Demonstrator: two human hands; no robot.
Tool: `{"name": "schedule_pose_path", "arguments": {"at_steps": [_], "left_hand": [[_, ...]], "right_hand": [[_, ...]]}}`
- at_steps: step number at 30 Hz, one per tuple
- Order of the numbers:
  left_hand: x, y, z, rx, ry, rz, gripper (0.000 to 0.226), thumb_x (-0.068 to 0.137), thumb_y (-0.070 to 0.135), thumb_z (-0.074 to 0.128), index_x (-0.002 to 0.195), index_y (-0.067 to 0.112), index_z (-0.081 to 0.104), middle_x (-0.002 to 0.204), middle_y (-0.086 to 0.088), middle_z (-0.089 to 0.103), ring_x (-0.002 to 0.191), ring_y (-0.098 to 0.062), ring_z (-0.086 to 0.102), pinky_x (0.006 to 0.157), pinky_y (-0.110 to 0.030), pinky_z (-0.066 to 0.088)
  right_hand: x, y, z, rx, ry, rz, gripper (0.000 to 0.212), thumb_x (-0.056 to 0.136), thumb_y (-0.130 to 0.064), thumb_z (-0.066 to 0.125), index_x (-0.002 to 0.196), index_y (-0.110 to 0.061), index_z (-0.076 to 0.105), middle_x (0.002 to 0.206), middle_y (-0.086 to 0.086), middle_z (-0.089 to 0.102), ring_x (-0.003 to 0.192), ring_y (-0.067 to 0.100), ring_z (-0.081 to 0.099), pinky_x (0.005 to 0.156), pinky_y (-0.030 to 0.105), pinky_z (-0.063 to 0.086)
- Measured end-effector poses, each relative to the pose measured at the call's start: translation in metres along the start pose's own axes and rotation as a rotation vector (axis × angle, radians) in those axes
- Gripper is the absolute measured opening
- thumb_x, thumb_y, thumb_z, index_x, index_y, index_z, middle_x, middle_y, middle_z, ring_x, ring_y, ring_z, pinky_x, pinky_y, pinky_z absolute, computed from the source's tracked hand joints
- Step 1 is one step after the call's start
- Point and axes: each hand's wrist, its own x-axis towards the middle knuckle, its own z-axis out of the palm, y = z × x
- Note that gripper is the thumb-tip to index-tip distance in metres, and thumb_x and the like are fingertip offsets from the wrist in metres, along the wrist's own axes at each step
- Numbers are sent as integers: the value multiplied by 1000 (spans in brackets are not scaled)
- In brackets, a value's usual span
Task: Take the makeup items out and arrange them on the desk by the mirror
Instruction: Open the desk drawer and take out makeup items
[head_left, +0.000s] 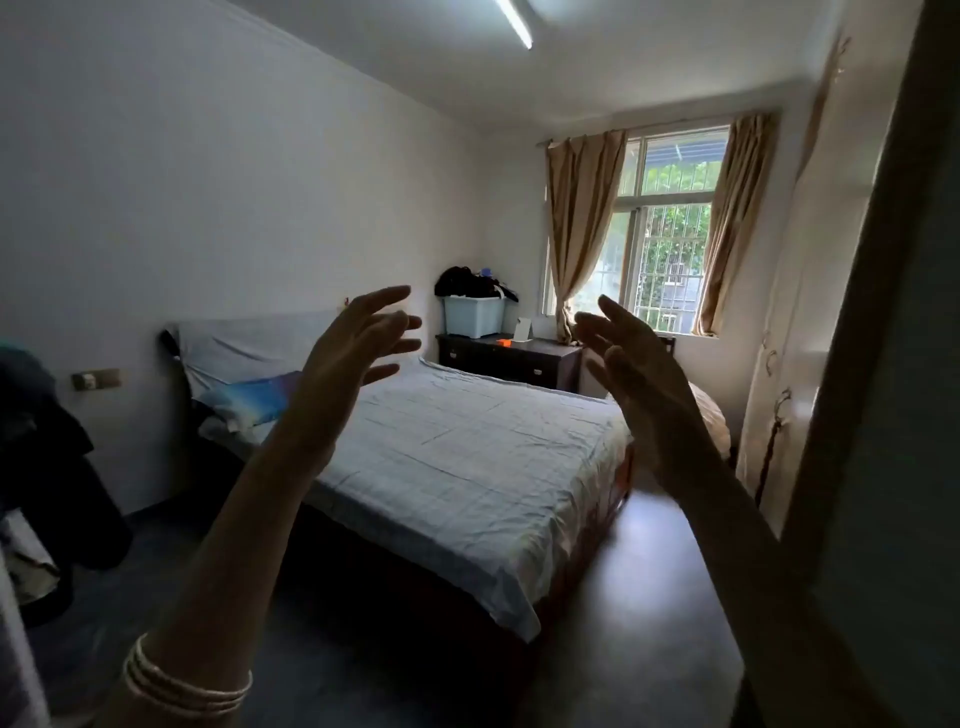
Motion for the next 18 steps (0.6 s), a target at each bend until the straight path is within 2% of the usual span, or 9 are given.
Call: {"name": "schedule_pose_path", "arguments": {"at_steps": [3, 9, 15, 18], "left_hand": [[2, -9, 5, -64, -30, -24, 50, 79, 44, 45, 126, 29, 46, 123, -3, 58, 108, -15, 61, 92, -36, 49], [5, -43, 25, -55, -103, -38, 64, 70, 58, 49, 128, 31, 44, 127, -5, 56, 110, -17, 60, 90, -34, 49], [22, -78, 54, -82, -148, -89, 71, 64, 62, 49, 129, 32, 43, 131, -7, 54, 111, -15, 60, 91, -35, 48], [39, -96, 74, -91, -165, -105, 70, 66, 60, 50, 129, 32, 43, 127, -5, 56, 110, -14, 60, 91, -34, 48]], "right_hand": [[-2, 7, -4, 28, 41, 43, 85, 52, -72, 73, 124, -36, 46, 126, -13, 57, 123, 7, 52, 98, 24, 43], [-16, 33, -17, -22, 66, 73, 77, 59, -67, 72, 126, -38, 47, 126, -13, 59, 125, 11, 52, 101, 34, 41], [-15, 69, -39, -60, 88, 114, 72, 64, -61, 71, 127, -37, 46, 130, -12, 57, 125, 9, 51, 102, 31, 44], [-3, 91, -56, -49, 95, 123, 79, 59, -67, 72, 128, -35, 46, 131, -10, 56, 125, 10, 51, 98, 27, 45]]}}
